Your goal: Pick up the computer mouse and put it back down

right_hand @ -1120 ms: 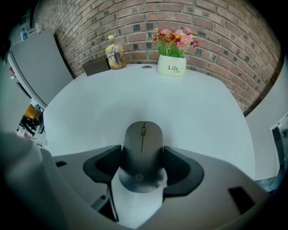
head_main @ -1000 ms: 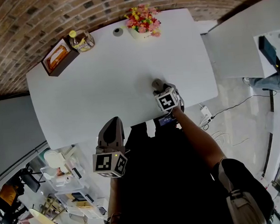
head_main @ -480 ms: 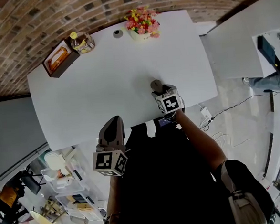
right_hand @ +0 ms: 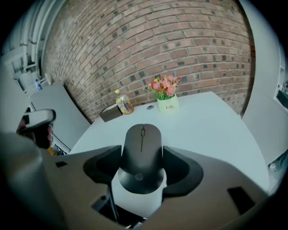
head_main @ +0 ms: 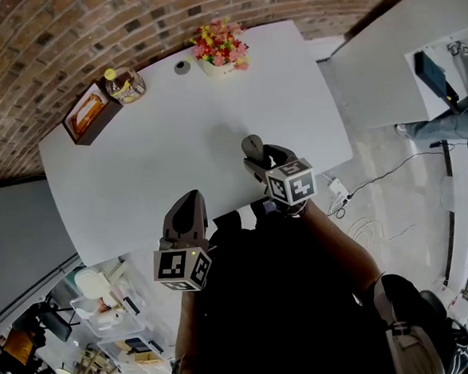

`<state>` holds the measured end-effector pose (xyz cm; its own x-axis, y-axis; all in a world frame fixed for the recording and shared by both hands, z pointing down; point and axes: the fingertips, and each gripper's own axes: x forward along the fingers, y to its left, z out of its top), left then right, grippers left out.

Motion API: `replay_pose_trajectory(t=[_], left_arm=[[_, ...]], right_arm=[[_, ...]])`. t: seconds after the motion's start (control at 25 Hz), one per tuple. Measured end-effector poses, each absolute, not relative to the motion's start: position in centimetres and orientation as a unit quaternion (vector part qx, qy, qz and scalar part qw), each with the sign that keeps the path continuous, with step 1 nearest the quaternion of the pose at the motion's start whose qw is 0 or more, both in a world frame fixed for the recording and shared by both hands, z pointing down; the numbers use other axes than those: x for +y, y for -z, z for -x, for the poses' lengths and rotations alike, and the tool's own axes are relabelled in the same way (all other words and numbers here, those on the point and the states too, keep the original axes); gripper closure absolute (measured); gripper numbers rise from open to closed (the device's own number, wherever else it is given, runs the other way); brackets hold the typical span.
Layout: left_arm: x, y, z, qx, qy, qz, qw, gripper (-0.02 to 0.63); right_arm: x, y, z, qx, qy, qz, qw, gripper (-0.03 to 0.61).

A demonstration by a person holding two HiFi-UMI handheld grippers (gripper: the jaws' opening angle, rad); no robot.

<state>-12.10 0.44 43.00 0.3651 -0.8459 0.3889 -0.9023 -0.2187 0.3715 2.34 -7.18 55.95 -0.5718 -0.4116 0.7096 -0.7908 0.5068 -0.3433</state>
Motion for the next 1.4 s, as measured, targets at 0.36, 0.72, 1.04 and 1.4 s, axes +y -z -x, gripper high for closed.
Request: replay_pose_trajectory(t=[0.36,0.72,1.04,1.4], left_arm=[[-1.1,-42.5,10.0,-0.533,-0.049,-0.801,0.267,0.6],[-1.8,-42.4,8.9,-0.522,-0.048,-0.809,0.265,0.6],[-2.1,-42.3,8.2,-0.52,-0.047,-0.81,0.266,0.6],[-2.2,-42.0,8.1,-0.524,-0.04,-0.808,0.268,0.6]], right_arm=[[-6.2,-49.7,-4.1,-0.817,-0.451,-0.346,0.1,0.275],[-5.3,-45.0,-6.7,-0.805,-0.5,-0.32,-0.01,0.274],[-5.3,-41.7,-5.8,-0.826,-0.486,-0.278,-0.056,0.275],[-5.2,-41.2,-4.1,-0.838,-0.478,-0.261,-0.036,0.273]])
